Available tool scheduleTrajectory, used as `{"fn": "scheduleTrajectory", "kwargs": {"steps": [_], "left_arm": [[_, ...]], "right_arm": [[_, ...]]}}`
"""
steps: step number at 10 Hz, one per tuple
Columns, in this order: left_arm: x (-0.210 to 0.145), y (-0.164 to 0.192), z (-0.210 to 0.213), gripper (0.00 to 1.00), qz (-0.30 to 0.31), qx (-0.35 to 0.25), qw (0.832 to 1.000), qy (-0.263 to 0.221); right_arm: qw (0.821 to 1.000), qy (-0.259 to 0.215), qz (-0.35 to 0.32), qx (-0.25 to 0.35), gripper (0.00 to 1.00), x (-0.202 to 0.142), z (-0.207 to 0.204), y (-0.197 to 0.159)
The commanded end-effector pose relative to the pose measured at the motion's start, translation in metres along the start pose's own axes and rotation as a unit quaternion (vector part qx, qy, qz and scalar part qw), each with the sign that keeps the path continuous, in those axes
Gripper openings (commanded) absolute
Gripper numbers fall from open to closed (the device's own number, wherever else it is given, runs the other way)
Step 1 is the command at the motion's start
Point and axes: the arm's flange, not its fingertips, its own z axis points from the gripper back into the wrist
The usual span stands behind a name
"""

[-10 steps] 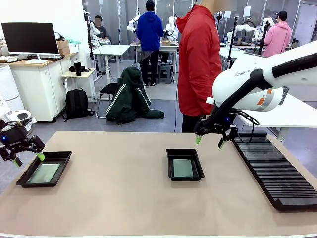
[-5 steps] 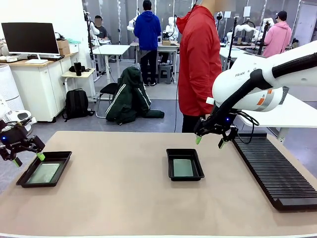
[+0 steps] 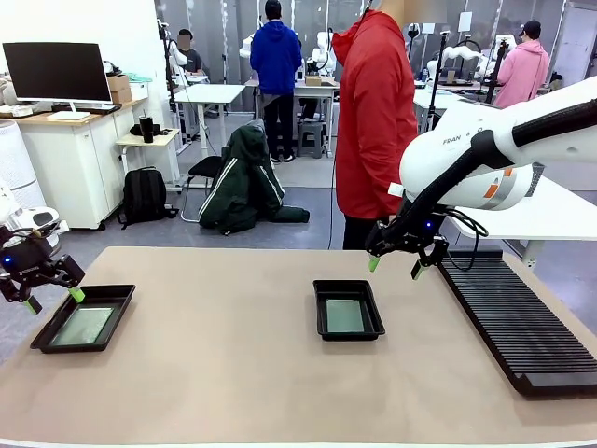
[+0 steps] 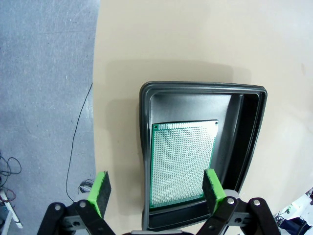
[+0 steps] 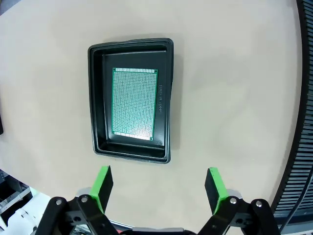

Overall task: Inspect and transfer BCBs to ESD trays.
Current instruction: Pick up the ESD tray and place it on the left side of the table.

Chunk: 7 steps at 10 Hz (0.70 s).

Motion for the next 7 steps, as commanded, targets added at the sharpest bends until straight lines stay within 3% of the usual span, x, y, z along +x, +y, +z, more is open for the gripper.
{"fn": "scheduleTrajectory", "kwargs": {"steps": [1,5,7], "left_arm": [[0.000,0.001,-0.001,1.00,-0.002,-0.003,1.000,-0.004],[0.000,0.000,0.000,0.96,0.000,0.000,1.000,0.000],[-0.010,-0.041,0.037,1.00,0.003,-0.006,1.000,-0.020]], "right_arm": [[1.000,0.000,0.001,0.000,1.00,0.000,-0.001,0.001],[1.000,0.000,0.000,0.000,1.00,0.000,0.000,0.000],[0.999,-0.017,-0.005,0.048,1.00,-0.020,0.030,-0.035]]}}
